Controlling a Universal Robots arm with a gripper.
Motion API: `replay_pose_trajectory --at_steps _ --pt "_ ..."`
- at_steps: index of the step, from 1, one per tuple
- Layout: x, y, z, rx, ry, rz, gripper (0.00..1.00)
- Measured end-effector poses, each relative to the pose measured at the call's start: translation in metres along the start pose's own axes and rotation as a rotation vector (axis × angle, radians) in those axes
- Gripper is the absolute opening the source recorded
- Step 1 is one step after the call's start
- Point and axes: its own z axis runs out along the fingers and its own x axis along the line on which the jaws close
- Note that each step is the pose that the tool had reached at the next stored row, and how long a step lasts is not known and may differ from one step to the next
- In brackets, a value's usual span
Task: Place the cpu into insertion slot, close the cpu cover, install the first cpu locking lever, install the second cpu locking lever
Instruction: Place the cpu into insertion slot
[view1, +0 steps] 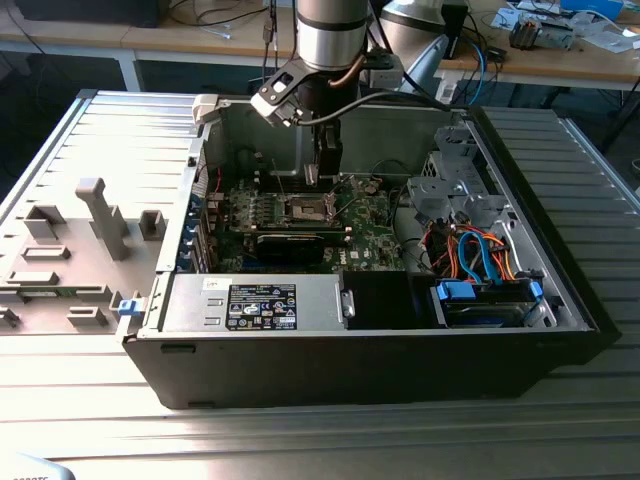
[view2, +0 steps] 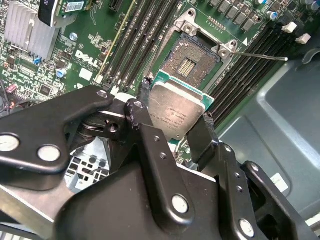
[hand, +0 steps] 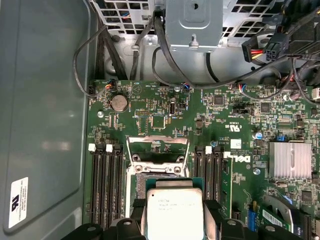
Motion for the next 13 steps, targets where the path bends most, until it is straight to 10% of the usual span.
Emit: replay_pose_trajectory --at_steps 13 --pt "0.0 -0.0001 0.0026 0.0 0.0 0.0 0.55"
